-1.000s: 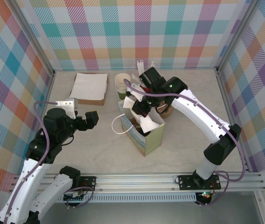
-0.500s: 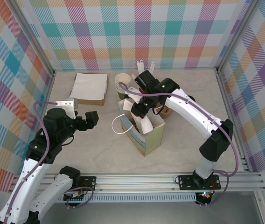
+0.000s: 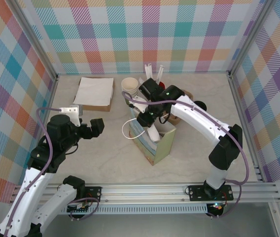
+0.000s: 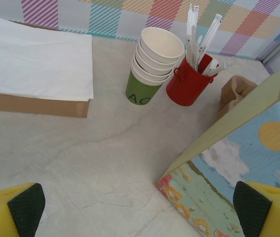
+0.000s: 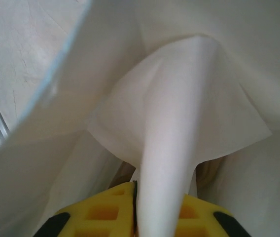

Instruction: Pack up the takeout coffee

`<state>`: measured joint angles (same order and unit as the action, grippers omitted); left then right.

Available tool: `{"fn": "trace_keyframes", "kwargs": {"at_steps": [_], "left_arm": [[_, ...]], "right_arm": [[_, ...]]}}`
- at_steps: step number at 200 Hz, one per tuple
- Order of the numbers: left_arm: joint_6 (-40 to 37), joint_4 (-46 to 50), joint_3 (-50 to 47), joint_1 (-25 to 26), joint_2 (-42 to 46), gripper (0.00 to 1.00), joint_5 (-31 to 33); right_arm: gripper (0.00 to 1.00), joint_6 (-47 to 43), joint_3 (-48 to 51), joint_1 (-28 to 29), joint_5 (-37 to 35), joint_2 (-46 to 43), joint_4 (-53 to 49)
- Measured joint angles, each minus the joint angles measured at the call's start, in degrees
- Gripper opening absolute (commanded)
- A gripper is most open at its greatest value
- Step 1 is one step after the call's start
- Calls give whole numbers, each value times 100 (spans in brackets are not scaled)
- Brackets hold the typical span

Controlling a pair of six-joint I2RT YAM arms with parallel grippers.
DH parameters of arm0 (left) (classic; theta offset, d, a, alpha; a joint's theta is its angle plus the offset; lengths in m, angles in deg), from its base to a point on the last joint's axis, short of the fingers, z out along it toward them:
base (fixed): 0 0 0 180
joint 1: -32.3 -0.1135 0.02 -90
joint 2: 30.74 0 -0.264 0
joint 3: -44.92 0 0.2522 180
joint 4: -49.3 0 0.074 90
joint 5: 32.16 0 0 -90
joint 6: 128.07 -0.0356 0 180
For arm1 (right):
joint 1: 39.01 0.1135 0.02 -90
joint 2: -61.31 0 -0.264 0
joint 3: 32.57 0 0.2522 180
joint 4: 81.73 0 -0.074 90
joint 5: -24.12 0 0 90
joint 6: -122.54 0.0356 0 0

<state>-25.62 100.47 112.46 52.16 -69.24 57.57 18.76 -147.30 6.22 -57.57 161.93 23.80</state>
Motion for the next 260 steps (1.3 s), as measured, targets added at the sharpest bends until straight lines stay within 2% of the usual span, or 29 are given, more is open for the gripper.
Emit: {"fn": "trace_keyframes", "kwargs": {"at_steps": [26,63,145,205,260], "left_arm": [[0,0,0,0,0,100,0],[0,0,0,0,0,100,-2],[0,0,0,0,-28,100,-2],[24,-2,0,0,-35,100,-4],[120,-4,-2,0,-44,100,-4]], "right_arm": [[32,17,-4,2,-22,0,-7],[45,-2,-122,2,-57,0,-74],[66,94,-413,2,-79,-118,-243],[75,136,-743,2,-151,-463,-365],[97,361,-501,-28,-603,-1307,-96]]}}
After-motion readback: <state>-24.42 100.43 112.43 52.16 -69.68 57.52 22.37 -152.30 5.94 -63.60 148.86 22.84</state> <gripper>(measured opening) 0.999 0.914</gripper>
